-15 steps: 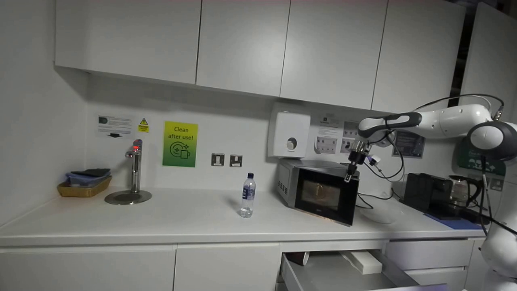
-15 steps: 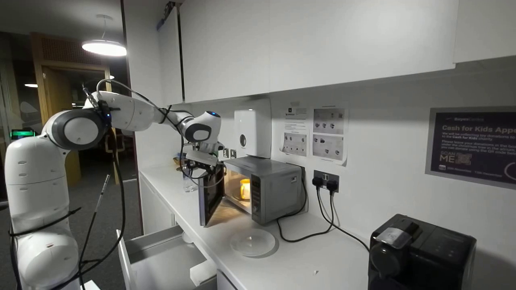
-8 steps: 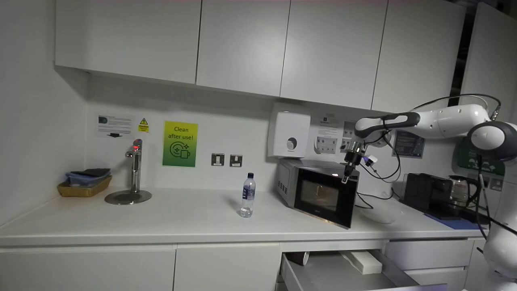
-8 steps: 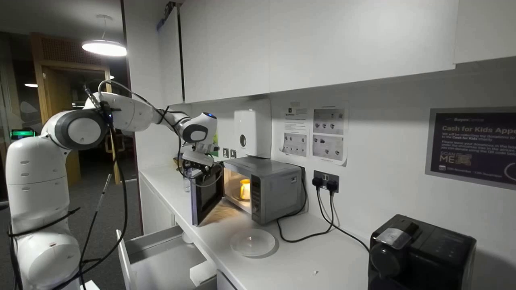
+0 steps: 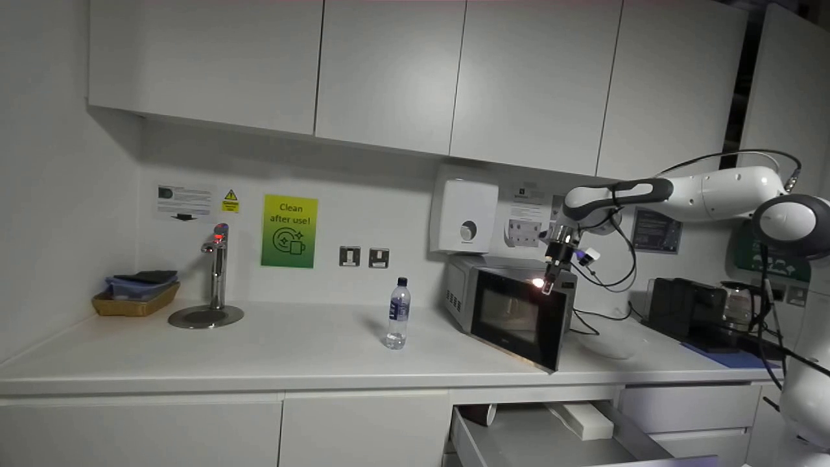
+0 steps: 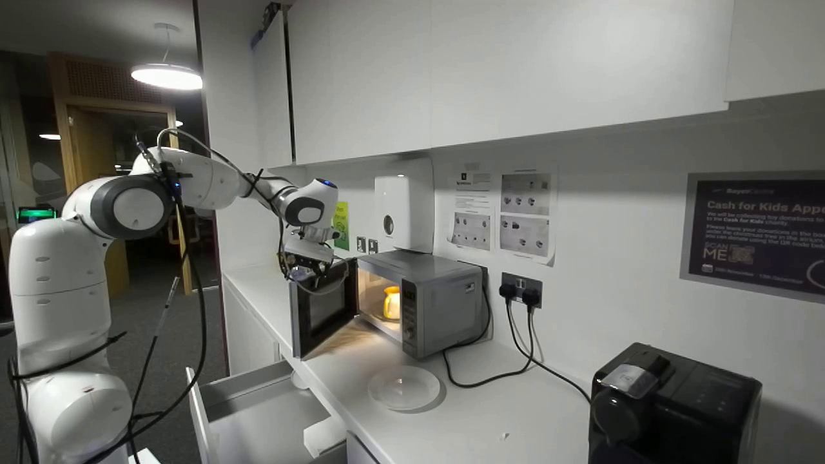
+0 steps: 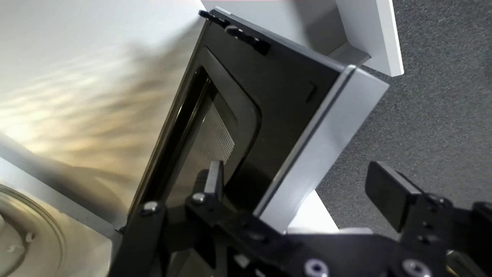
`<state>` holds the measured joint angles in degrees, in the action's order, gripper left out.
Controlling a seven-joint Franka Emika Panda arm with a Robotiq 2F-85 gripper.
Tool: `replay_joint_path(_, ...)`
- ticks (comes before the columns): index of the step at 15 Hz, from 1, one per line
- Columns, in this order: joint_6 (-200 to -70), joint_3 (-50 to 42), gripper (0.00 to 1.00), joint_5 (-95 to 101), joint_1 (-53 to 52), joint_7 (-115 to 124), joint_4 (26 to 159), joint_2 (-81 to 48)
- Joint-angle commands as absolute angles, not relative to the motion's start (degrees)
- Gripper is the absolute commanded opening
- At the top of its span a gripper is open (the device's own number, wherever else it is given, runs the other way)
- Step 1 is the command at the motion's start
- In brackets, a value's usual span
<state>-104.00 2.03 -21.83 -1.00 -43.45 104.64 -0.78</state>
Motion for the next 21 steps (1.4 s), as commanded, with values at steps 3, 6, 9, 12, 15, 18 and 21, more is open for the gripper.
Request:
replay_joint_path(3,-101.66,3.13,1.0,-22.96,-2.48,-44.9,102.59,-1.19)
replay_joint_path(6,-101.7,4.24,1.0,-22.87,-3.46,-44.89,102.35,-1.79)
replay_joint_path(9,-102.94,5.23,1.0,-22.58,-4.5,-44.53,102.91,-2.75)
replay_joint_path(12,-103.41,5.5,1.0,-22.06,-4.49,-44.58,103.43,-3.54)
replay_joint_path(15,-103.25,5.65,1.0,-22.15,-4.35,-44.71,103.17,-3.0)
replay_joint_path(18,-102.7,5.65,1.0,-22.43,-4.3,-44.46,101.82,-1.2)
replay_joint_path(21,-102.92,5.49,1.0,-22.6,-4.41,-43.81,100.15,0.33)
